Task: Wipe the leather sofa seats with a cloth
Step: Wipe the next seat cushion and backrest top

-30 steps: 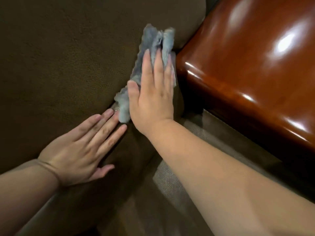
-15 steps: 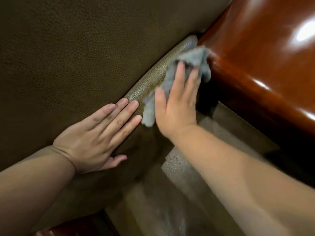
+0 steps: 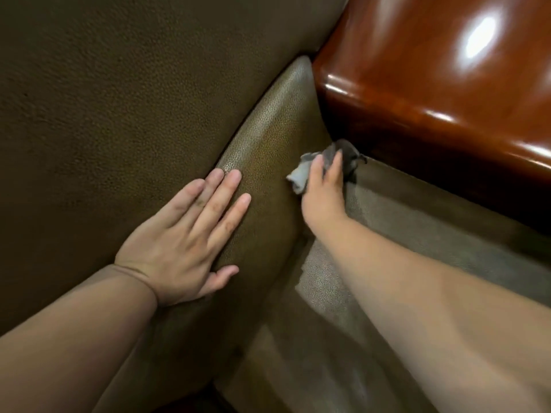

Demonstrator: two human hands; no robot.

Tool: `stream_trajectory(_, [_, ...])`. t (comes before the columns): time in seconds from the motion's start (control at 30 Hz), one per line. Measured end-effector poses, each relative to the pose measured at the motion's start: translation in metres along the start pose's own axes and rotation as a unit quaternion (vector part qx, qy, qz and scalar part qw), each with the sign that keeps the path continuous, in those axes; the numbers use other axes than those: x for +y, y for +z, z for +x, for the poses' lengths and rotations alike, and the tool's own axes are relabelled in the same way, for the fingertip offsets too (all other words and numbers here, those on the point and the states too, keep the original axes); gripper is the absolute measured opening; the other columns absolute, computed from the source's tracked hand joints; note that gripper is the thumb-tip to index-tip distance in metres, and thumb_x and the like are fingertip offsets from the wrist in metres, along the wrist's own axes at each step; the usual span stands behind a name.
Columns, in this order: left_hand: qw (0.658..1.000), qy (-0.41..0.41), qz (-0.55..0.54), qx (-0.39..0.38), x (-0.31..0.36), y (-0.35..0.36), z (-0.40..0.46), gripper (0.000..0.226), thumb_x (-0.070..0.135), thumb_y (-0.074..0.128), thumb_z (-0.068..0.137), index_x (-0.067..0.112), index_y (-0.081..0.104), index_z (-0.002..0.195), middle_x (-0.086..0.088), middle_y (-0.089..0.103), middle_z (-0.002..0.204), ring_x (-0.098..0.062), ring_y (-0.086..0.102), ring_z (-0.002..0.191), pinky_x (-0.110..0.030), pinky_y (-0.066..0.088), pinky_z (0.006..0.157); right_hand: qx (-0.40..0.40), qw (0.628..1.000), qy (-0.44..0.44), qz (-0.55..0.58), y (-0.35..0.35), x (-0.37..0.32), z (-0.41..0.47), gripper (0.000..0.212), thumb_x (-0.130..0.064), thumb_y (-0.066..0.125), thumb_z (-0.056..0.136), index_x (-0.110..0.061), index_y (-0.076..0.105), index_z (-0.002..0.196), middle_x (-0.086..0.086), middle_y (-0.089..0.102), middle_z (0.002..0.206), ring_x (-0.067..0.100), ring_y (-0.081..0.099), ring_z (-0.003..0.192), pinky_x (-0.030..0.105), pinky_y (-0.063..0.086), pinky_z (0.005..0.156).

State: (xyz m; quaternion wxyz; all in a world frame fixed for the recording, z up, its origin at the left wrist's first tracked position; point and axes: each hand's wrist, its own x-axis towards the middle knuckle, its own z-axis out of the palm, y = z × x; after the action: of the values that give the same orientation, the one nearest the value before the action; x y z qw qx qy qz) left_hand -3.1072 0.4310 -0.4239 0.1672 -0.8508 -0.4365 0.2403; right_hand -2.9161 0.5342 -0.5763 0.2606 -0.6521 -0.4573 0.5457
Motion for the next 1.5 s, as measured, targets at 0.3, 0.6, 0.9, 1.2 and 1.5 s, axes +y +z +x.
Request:
stream_trajectory(0.3, [1.0,0.009,0.0,0.003,0.001,0.009,0.0,0.095,0.066,0.041,0.097,-0.008,0.039,0.155,-0.041,0.037,0.155,-0.051,0.034,0.146,-0.052,0.007,0.131,0.111,0.96,-0.232,-0.106,0.033,-0.1,-0.048,0.07,-0.046,0.038,0.106,-0.021,0.011,0.166,0.002,-0.01,0.173,0.033,-0.009,0.159,0.052,0.002,0.129])
stream_trajectory(0.6, [1.0,0.002,-0.013,0.026,0.0,0.008,0.0,0.1,0.065,0.043,0.093,-0.004,0.022,0.163,-0.033,0.011,0.169,-0.046,0.018,0.158,-0.05,0.007,0.131,0.065,0.984,0.107,0.127,0.011,-0.008,0.007,0.068,-0.018,0.046,0.107,-0.014,0.012,0.165,0.013,0.015,0.171,0.028,0.02,0.157,0.041,0.022,0.127])
stream_trajectory(0.9, [0.999,0.003,-0.005,0.035,0.001,0.011,-0.002,0.1,0.066,0.043,0.095,-0.004,0.022,0.163,-0.033,0.011,0.17,-0.046,0.017,0.158,-0.05,0.01,0.131,0.02,0.985,-0.111,-0.132,0.034,0.011,-0.057,0.075,-0.052,0.021,0.106,-0.022,-0.014,0.165,0.009,-0.019,0.172,0.025,-0.024,0.156,0.045,-0.011,0.128])
stream_trajectory(1.2, [0.999,0.005,0.005,0.054,0.001,0.014,-0.002,0.102,0.065,0.038,0.097,-0.009,0.016,0.162,-0.035,0.012,0.168,-0.047,0.015,0.158,-0.051,0.009,0.131,-0.024,0.989,-0.141,-0.044,0.044,-0.044,-0.096,0.08,-0.055,0.023,0.106,-0.017,-0.019,0.162,0.01,-0.028,0.169,0.028,-0.026,0.155,0.042,-0.016,0.125])
stream_trajectory(1.5, [0.999,0.006,-0.001,0.054,0.001,0.015,-0.002,0.099,0.066,0.036,0.098,-0.005,0.018,0.163,-0.035,0.011,0.169,-0.047,0.016,0.158,-0.051,0.01,0.13,-0.031,0.998,-0.015,-0.045,0.034,0.044,-0.07,0.07,-0.054,0.016,0.108,-0.026,-0.012,0.165,0.004,-0.019,0.172,0.019,-0.012,0.159,0.039,-0.004,0.13])
